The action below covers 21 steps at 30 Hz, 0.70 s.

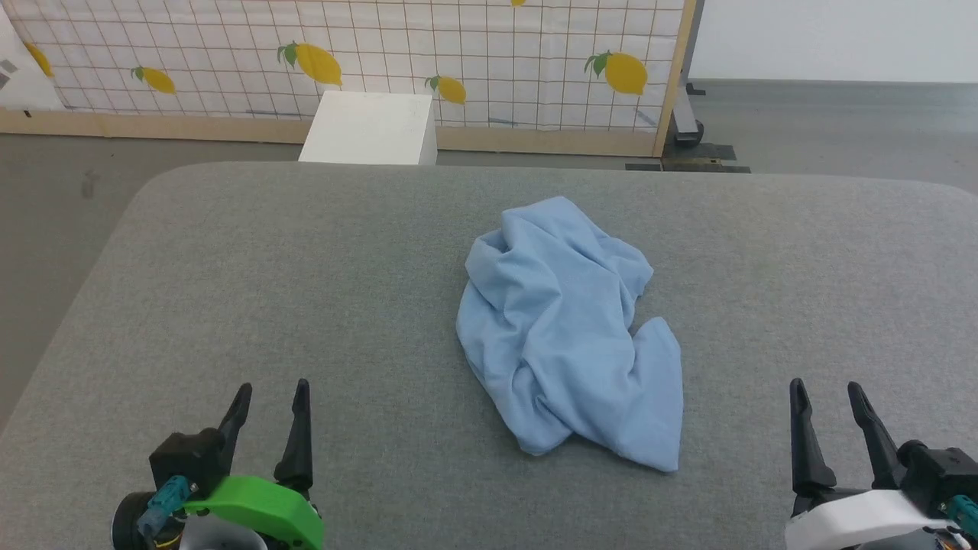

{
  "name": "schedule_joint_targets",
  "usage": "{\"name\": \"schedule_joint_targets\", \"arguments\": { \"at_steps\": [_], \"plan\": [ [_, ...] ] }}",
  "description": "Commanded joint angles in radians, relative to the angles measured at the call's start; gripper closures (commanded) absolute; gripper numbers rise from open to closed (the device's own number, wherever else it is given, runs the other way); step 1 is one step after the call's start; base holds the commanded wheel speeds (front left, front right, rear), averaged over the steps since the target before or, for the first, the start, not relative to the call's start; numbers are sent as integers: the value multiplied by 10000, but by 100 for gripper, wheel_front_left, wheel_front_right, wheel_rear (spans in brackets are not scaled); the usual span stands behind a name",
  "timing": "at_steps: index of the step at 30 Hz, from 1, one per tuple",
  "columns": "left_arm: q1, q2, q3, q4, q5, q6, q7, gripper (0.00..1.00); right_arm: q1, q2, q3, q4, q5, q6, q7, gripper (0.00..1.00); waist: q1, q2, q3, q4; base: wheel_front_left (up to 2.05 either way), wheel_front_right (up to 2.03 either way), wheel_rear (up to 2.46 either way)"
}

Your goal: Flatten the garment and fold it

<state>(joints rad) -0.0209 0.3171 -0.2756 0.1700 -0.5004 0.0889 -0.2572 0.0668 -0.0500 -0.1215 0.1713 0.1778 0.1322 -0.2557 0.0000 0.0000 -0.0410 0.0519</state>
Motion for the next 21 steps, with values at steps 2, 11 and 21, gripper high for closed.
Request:
{"name": "schedule_joint_targets", "arguments": {
  "at_steps": [2,11,21],
  "plan": [
    [151,-66,38,-19,97,-72,-45,0,-25,-3,32,87,45,-15,-61,0,0,0,17,-8,0,0,0],
    [77,-202,173,-63,154,-120,-45,0,-965,-3,123,587,2,-15,624,0,0,0,247,0,0,0,0],
    [-478,-429,176,-163,287,-254,-45,0,-4159,-65,1141,1984,-1118,-15,5150,0,0,0,1135,299,0,0,0]
  ]
}}
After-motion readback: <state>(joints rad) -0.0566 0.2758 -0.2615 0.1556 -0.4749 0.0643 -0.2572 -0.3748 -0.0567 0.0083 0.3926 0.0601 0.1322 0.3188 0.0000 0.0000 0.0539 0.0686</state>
